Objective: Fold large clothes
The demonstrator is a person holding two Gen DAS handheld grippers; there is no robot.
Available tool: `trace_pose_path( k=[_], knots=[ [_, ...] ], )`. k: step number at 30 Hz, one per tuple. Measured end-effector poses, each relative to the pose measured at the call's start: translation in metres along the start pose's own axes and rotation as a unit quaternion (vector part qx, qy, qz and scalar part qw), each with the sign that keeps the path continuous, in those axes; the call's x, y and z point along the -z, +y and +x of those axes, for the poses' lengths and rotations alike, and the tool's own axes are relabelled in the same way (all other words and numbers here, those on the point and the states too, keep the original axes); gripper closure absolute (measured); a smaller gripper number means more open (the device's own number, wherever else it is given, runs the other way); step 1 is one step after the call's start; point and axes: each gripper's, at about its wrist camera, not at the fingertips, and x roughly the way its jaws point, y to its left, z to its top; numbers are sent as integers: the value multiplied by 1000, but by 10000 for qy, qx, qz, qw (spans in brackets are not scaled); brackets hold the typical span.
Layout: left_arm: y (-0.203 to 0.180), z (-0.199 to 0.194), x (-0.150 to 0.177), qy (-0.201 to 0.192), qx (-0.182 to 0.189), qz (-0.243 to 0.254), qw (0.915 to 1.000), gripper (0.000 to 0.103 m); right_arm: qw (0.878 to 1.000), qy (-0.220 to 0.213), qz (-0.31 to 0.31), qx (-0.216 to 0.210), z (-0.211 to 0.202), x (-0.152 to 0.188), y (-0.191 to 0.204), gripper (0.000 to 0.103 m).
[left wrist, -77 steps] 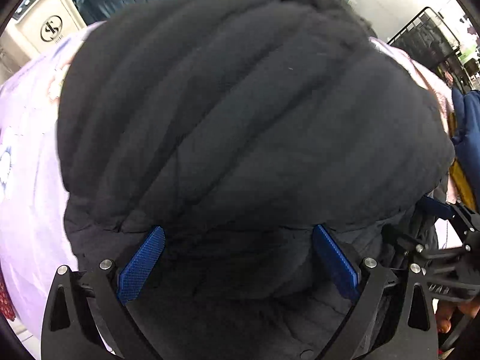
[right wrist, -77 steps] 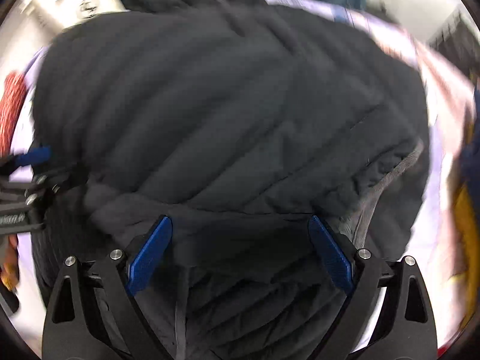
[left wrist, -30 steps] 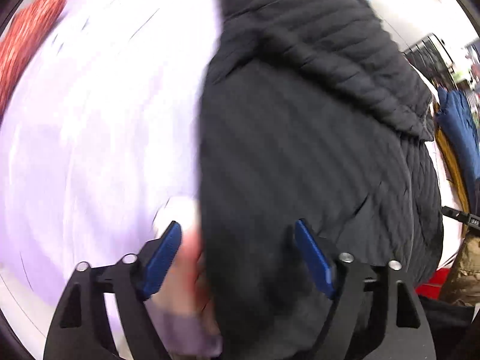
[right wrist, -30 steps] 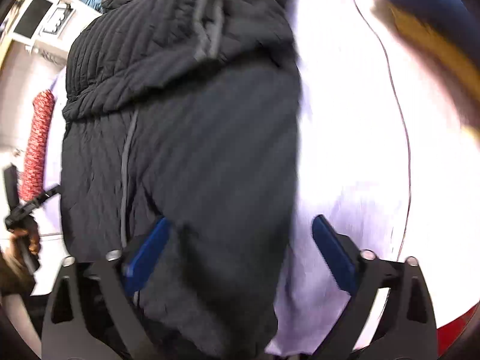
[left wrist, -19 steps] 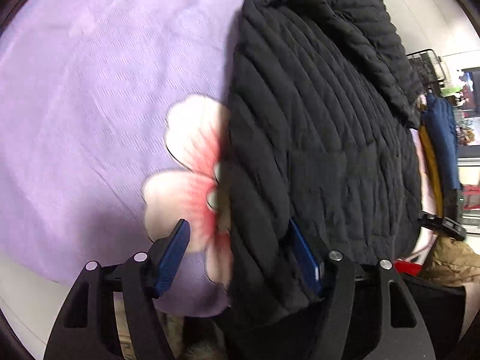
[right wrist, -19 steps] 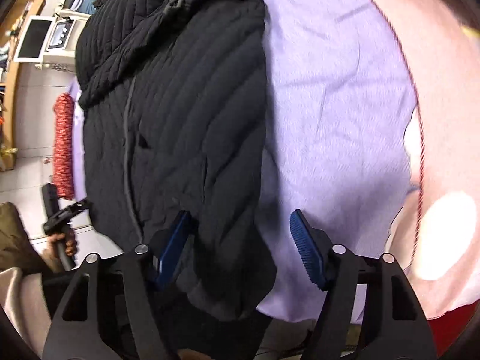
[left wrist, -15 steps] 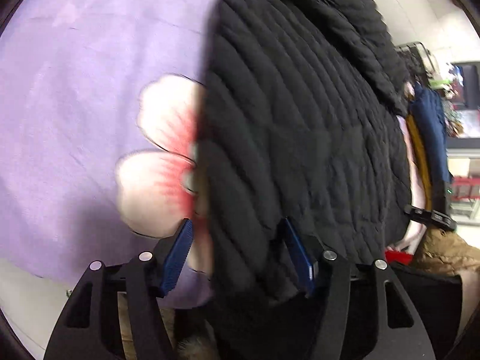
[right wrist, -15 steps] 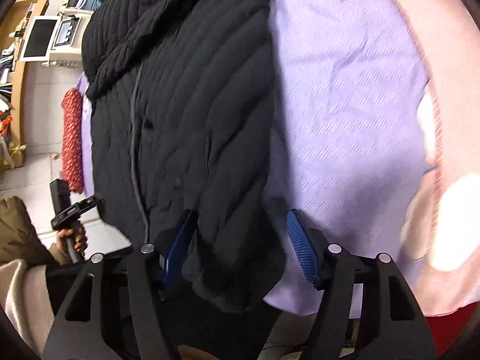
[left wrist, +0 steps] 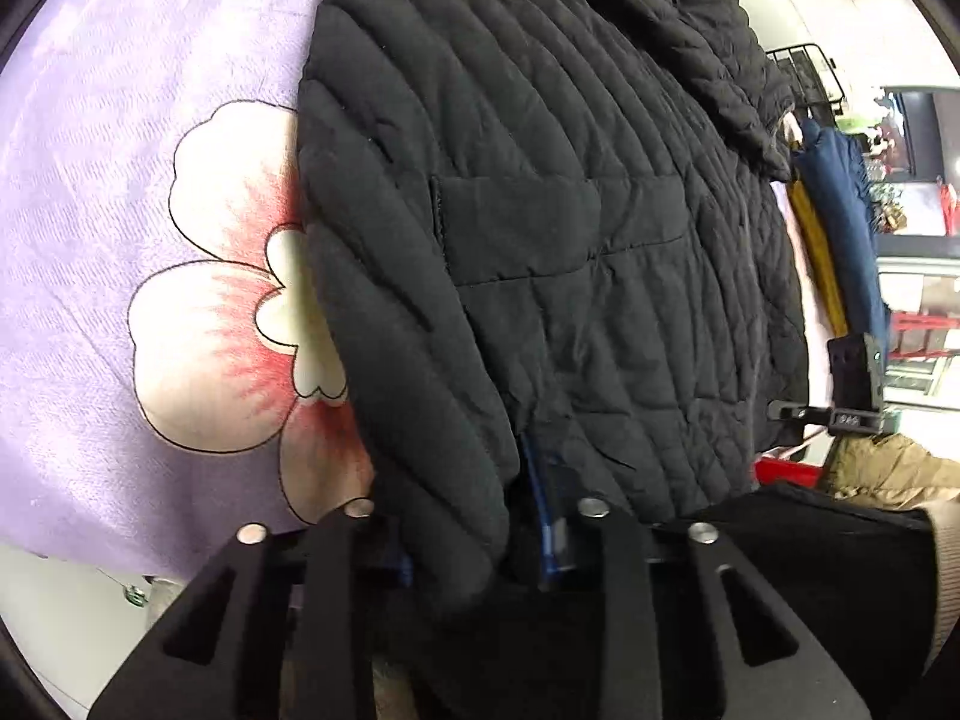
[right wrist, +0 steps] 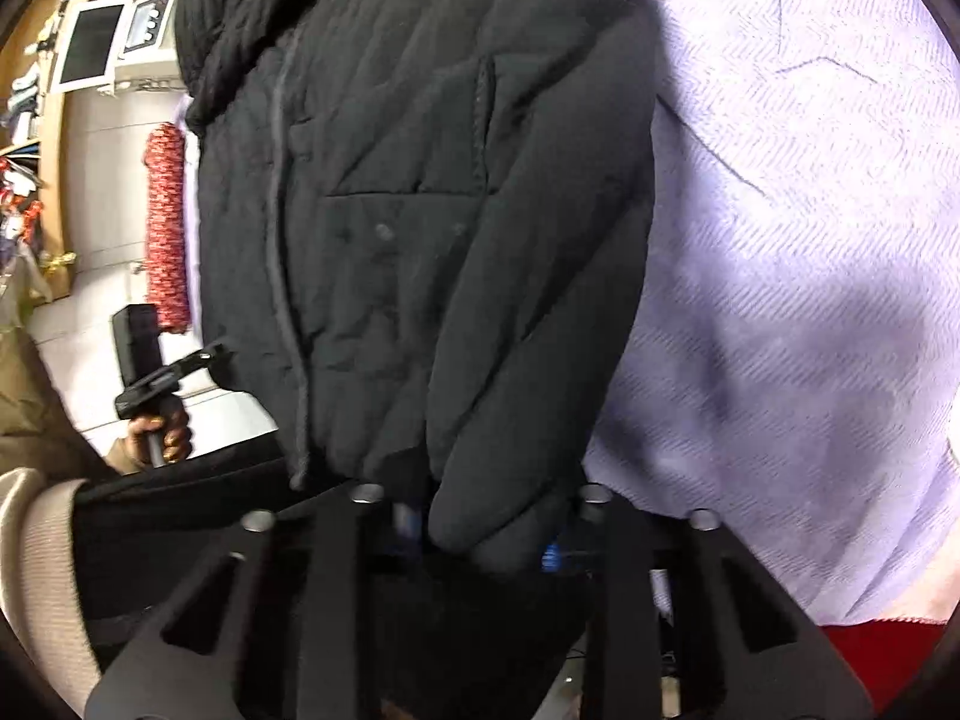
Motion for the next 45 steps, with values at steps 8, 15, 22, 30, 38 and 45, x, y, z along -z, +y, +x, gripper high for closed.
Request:
trace_pose_path(
  k=[8,15,22,30,38,45],
  knots=[
    [-19,-11,12,365,160,575,9975,90,9992,275,-234,-147,-10,21,9,91],
    [-22,-5,10,563,69,422,9975,91,9982,493,-235,-262,-4,19,17,92],
    [-59,-70,-69,-565,302,838,9944,91,9907,-535,-1059,-664,-75,-52,79,93],
    [-89,-114,-209,-1779,-96,1189,9768,91,9748,-1876,-627,-1034,-161,-183,79,93],
    [-116,-110,-308,-2059,-592,970,9719,91,9656,-2389,-93,-1022,-193,-270,90,93],
    [-116,-105,-347,-2061,-672,679,9739,91,9580,-2573,399,-1203,-189,-296,84,93]
  ],
)
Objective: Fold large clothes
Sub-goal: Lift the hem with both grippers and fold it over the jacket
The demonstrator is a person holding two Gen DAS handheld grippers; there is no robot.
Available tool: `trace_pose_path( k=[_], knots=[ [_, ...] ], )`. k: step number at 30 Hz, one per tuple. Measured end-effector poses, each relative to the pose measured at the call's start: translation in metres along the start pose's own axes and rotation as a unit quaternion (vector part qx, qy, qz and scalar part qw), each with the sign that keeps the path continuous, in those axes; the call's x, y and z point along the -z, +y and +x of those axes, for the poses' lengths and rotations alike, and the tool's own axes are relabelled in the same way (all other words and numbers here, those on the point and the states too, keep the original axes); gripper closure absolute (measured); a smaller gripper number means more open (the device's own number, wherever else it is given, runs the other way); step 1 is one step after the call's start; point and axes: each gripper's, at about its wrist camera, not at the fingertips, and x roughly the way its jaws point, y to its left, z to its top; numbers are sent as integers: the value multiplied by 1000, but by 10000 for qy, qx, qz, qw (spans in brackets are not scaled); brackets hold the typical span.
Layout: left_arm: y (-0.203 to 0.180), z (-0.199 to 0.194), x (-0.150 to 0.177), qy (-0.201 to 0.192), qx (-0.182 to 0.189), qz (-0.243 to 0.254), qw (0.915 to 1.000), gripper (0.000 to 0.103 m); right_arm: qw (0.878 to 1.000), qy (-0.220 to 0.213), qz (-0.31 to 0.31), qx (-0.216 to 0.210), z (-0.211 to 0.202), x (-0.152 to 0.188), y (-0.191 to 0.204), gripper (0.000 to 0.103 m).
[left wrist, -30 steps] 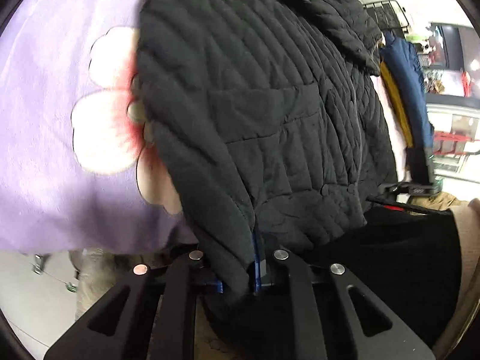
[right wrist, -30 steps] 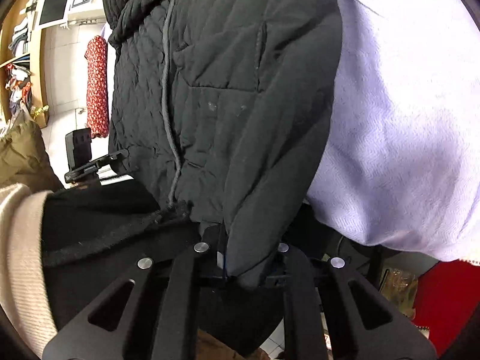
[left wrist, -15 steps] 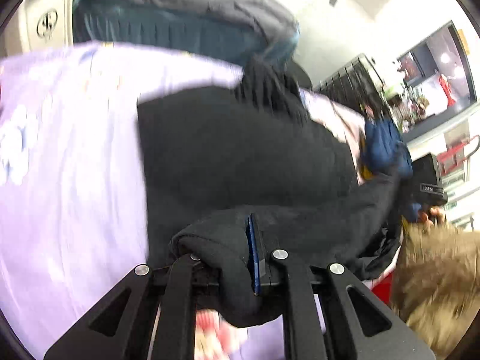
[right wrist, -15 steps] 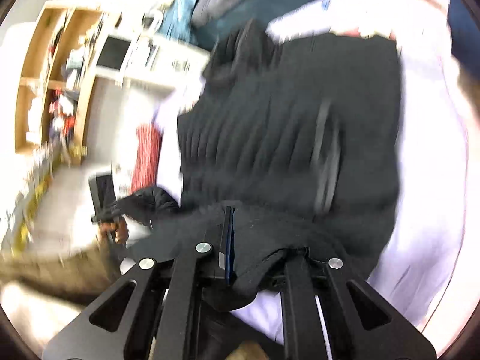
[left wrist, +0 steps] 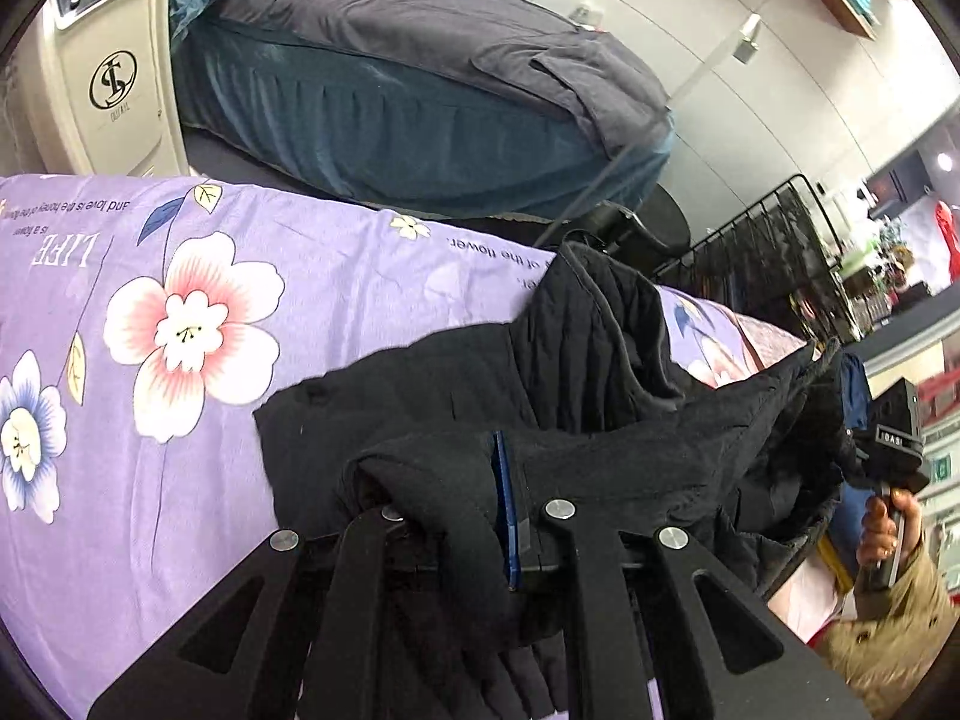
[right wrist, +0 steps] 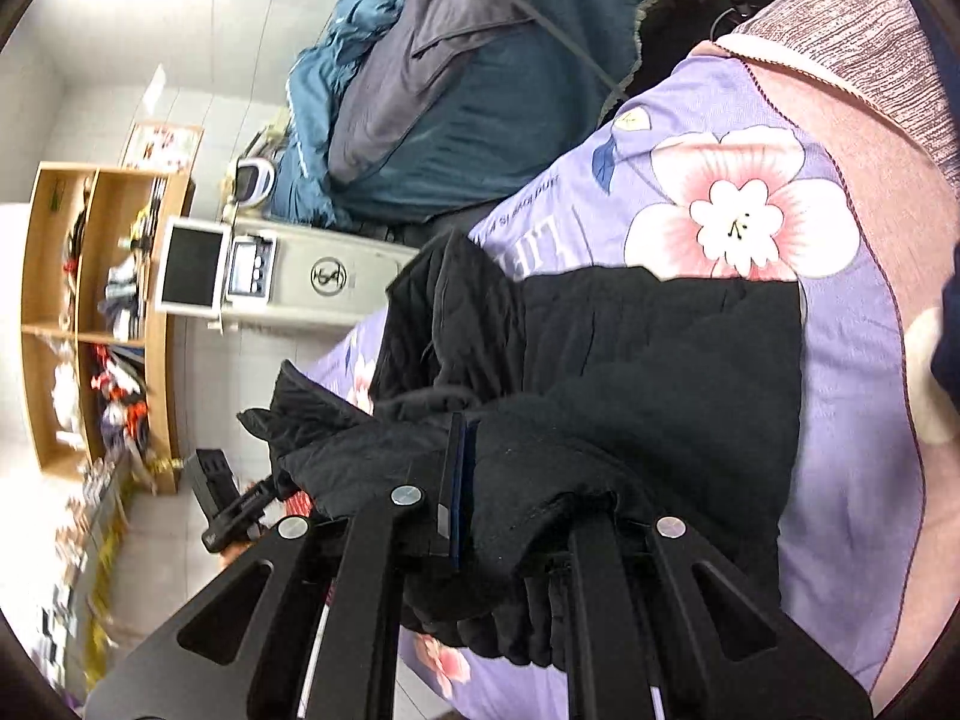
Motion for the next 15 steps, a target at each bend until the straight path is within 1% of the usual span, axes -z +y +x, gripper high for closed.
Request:
trace_pose_path(
  k=[4,6,10,12,15],
  knots=[
    [-6,19,-15,79,-187,-24,9998,91,9996,-173,214,75,11,-15,-4,93],
    [-5,29,-19,136,-250,-120,9995,89,9990,-254,328,184,19,-21,-8,93],
    [5,50,-19,254,-275,-446,9983,88,9971,-327,599,337,37,-26,-22,93],
    [10,59,-17,282,-291,-542,9977,88,9955,-369,808,331,47,-26,-32,93],
    [14,69,-17,329,-323,-591,9972,88,9941,-384,945,371,56,-28,-42,93]
  ],
)
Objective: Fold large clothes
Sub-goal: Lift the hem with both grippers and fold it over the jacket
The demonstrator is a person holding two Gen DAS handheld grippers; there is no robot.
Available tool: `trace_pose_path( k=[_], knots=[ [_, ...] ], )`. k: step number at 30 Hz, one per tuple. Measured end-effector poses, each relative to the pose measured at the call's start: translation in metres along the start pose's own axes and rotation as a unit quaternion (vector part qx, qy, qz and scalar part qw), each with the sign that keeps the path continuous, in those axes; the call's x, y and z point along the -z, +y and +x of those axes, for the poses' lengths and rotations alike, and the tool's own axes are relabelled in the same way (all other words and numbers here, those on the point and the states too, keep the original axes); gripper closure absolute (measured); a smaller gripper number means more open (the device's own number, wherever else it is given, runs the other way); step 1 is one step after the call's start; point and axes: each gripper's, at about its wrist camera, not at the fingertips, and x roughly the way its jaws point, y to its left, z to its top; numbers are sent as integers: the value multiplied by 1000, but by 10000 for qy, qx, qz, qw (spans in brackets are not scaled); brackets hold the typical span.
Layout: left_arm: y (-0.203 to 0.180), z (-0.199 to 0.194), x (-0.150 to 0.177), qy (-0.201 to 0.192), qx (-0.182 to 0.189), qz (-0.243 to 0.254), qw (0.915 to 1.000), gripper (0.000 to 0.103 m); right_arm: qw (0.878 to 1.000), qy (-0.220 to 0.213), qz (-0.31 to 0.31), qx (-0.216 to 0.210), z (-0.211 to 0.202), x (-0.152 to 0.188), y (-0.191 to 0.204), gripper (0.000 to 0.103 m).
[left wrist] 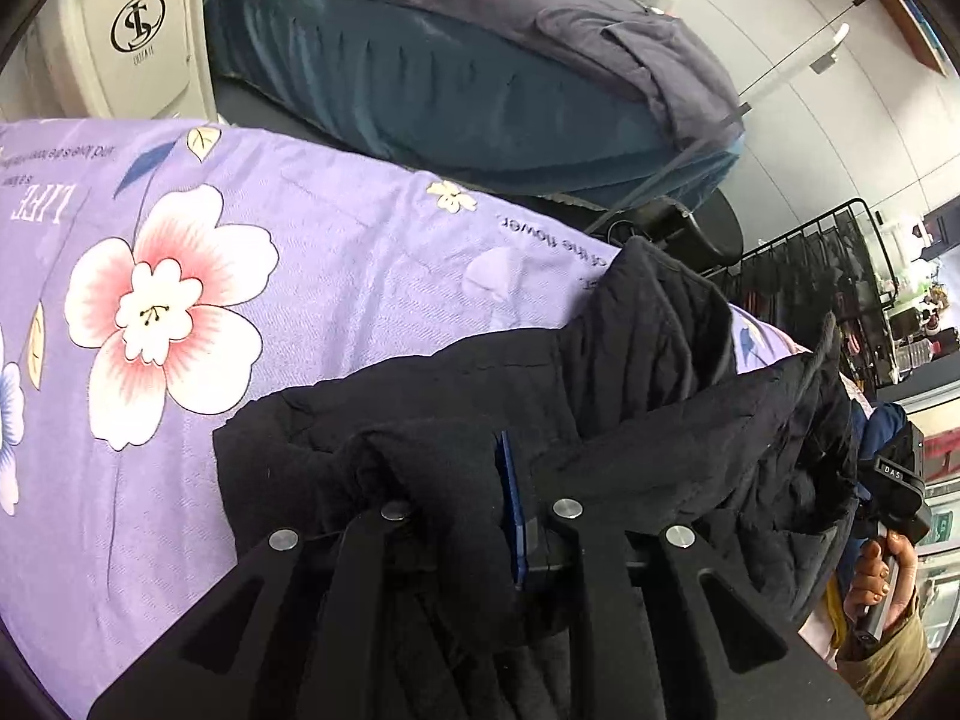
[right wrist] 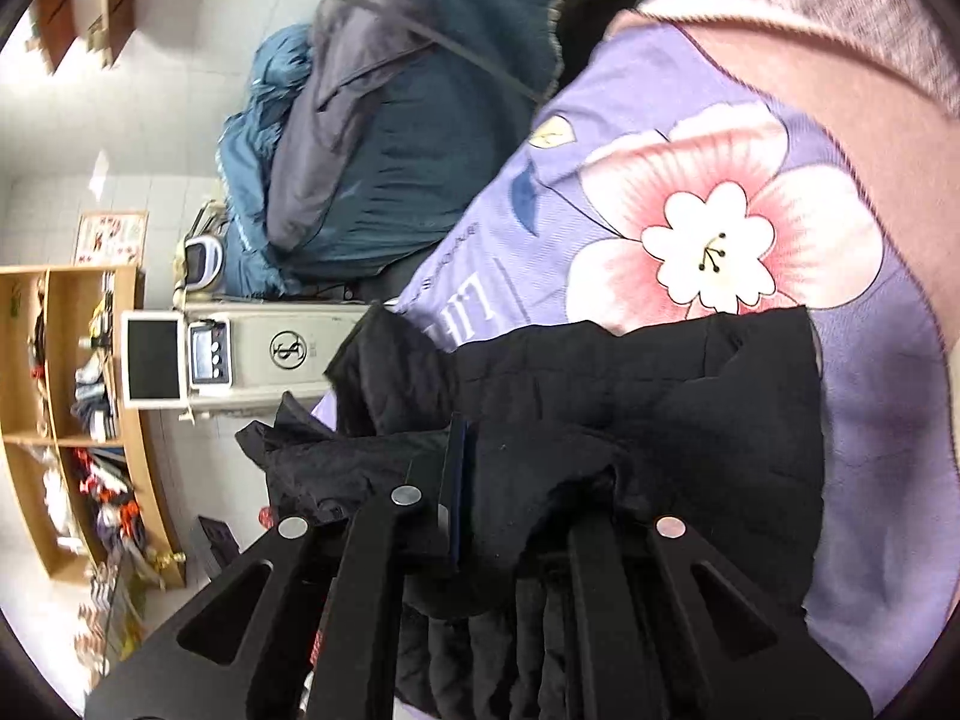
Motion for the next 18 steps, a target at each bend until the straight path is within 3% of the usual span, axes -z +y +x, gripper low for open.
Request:
trace_pose_path(
  k=[8,13,15,18],
  knots=[
    [8,18,-7,312,91,-333,9989,85,9995,38,14,305,18,-3,-11,93],
    [22,12,-11,397,495,-776,9950,79,9998,63,149,132,17,-1,-20,92],
    [36,6,-12,400,915,-1174,9880,74,9997,110,220,43,15,-2,-23,92],
    [64,-4,-12,392,1706,-2037,9633,65,9990,188,394,-104,13,-3,-27,92]
  ],
)
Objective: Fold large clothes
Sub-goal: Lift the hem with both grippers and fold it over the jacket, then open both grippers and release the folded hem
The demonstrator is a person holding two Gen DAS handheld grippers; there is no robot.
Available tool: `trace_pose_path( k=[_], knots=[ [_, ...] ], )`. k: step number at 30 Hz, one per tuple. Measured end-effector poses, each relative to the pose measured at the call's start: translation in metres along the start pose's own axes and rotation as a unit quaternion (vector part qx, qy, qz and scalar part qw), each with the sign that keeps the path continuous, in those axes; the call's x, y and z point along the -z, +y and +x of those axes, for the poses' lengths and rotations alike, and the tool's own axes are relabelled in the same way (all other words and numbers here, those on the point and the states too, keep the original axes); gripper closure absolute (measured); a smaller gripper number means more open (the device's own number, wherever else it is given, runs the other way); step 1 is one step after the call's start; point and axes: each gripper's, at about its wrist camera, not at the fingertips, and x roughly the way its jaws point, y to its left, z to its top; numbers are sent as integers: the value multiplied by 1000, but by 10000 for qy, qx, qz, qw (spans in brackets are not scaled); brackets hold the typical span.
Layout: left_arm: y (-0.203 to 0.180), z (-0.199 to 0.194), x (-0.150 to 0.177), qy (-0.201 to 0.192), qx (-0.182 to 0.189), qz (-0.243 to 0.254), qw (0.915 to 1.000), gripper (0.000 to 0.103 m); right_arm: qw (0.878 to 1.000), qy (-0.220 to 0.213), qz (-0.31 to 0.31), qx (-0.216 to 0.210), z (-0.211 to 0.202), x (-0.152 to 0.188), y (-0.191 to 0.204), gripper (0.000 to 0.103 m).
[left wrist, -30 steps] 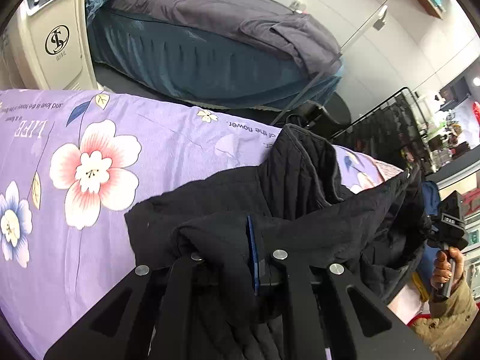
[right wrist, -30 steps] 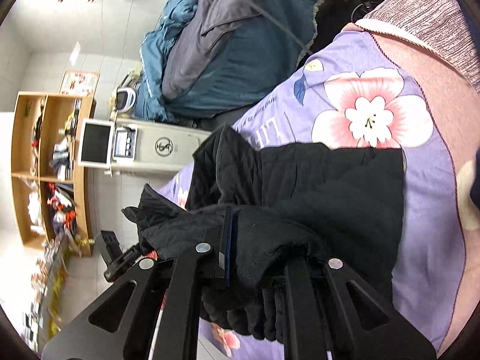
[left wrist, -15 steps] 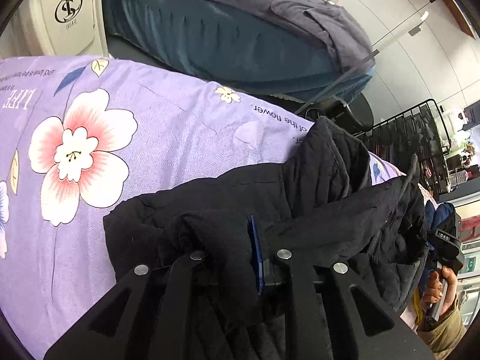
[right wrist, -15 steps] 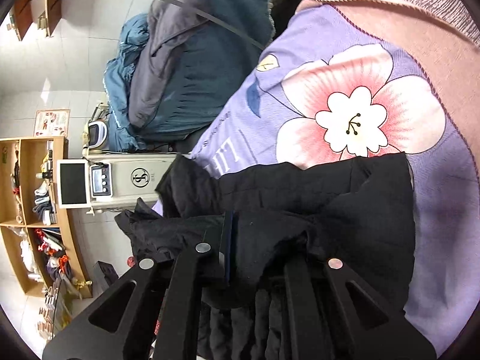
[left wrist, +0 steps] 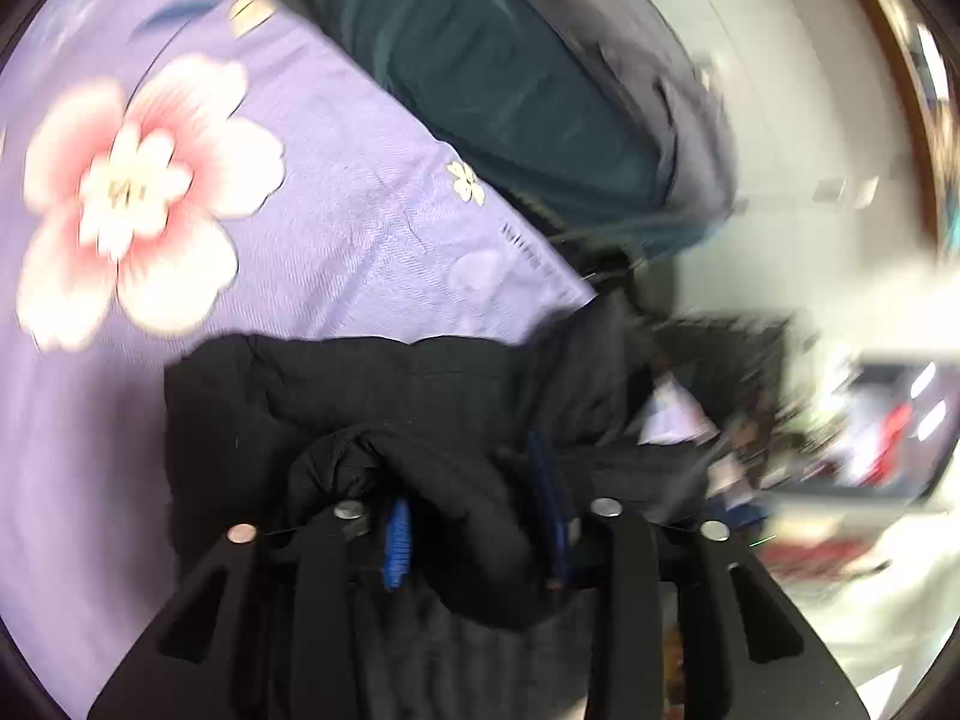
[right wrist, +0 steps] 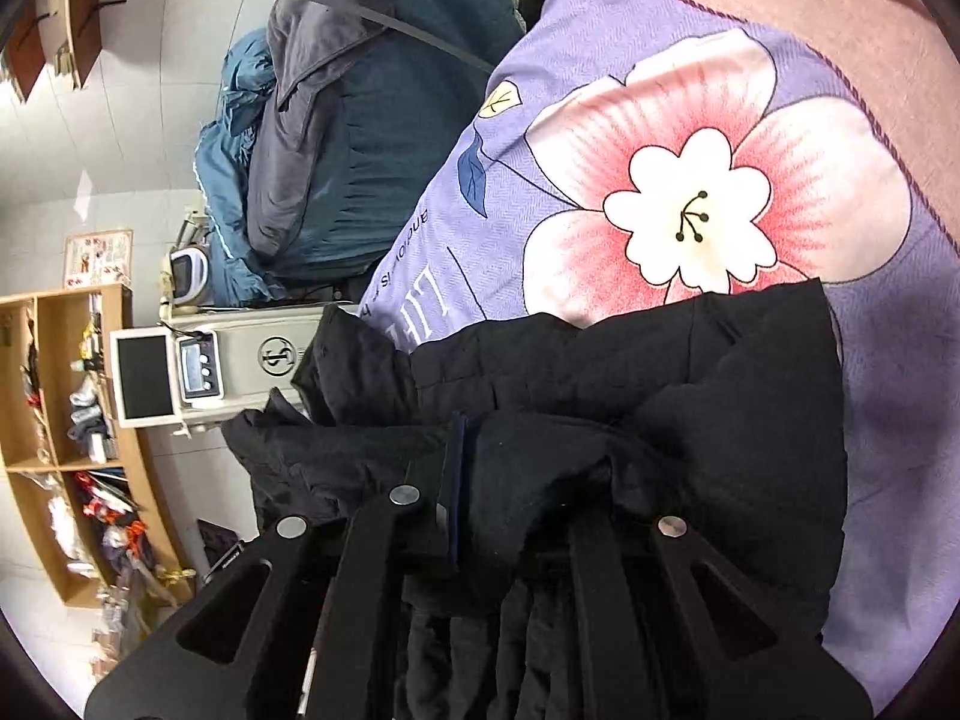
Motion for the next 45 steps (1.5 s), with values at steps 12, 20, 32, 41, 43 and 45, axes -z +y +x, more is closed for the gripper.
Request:
trace_pose_path(
  k=[12,20,32,41,43,45],
  knots=[
    [13,-70,-4,-796,-164,-173,9965,23,9948,188,740,-671,-12,-8,-9,81],
    [-5,-92,27,-1051,-1171,716,9849,22,9871,-27,1111,-1148,-29,-2,1,47],
    [-86,-20,193,-594,-2131,3752,9002,17,9950,-920,-368,-92,-114,12,61,32],
    [-107,22,252,-399,-2361,4324,8693,13,8893,-601,-4044,2048,-60,179,114,31],
    [-107,32,255,-300,-2373,4309,8701,13,8884,-448,-3984,2235,-45,195,97,32],
    [-109,41,257,-264,-2450,4338,8667,13,8863,-333,-3926,2434,-32,203,84,31]
  ],
)
